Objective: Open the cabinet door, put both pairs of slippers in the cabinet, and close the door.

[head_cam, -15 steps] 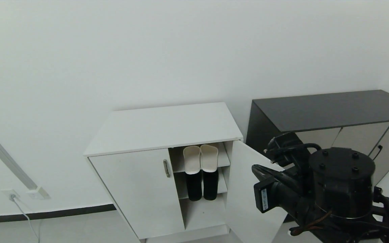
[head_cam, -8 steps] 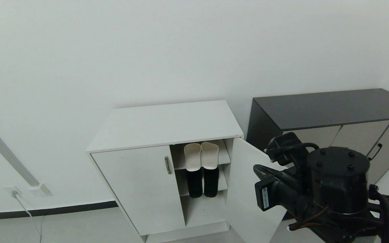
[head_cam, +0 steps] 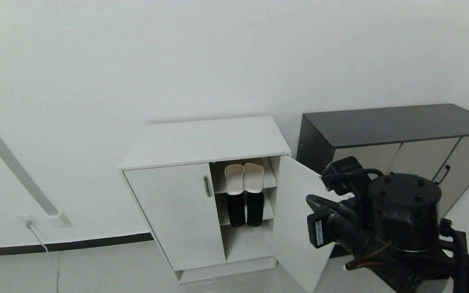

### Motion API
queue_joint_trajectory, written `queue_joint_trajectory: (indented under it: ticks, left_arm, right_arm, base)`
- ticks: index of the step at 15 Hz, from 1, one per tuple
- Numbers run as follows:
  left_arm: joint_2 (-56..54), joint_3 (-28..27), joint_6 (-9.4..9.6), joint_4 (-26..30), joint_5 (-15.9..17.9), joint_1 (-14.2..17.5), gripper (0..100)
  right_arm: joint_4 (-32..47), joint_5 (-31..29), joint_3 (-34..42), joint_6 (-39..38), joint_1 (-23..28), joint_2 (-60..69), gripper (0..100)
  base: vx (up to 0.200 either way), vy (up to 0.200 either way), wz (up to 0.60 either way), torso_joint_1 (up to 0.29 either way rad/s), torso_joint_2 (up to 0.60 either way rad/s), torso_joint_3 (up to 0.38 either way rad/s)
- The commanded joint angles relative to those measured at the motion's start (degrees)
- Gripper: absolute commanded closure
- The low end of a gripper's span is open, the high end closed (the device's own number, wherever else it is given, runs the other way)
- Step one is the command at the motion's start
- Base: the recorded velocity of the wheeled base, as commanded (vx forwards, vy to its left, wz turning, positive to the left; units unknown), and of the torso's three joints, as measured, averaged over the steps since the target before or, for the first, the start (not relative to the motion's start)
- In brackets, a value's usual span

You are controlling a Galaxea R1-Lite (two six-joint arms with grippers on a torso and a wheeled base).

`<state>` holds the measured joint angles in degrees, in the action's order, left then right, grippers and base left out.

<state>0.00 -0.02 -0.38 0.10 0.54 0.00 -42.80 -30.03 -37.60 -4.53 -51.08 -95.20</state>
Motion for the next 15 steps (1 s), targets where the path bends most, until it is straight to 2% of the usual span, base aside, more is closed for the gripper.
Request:
queue_joint_trajectory:
  ticks: [1,4,8,12,15]
  left_arm:
    - [0.09,0.02,-0.06,-0.01,-0.01,0.00,100]
    - [0.09,-0.06,0.03,-0.01,-0.01,0.00,100]
    - [0.00,-0.06,0.03,-0.01,-0.01,0.00,100]
    - [0.09,-0.06,0.03,-0.01,-0.01,0.00,100]
    - [0.00,-0.06,0.03,-0.01,-0.01,0.00,100]
  right_arm:
    - [-0.35,0.05,-1.69,-0.04,1.95,-1.75,100]
    - [0.09,0.14,-8.90,0.05,8.98,-6.49,100]
    - [2.99,4.10,-18.13,-0.04,18.12,-14.49,100]
    - [2.81,9.20,-19.88,-0.56,23.39,-19.33,100]
    - [2.28,9.81,-19.88,-0.83,25.15,-21.87,100]
  base:
    - [0.000,0.000,0.00,0.000,0.00,0.000]
    - [0.000,0.000,0.00,0.000,0.00,0.000]
    - [0.000,0.000,0.00,0.000,0.00,0.000]
    - [0.000,0.000,0.00,0.000,0.00,0.000]
    - [0.000,0.000,0.00,0.000,0.00,0.000]
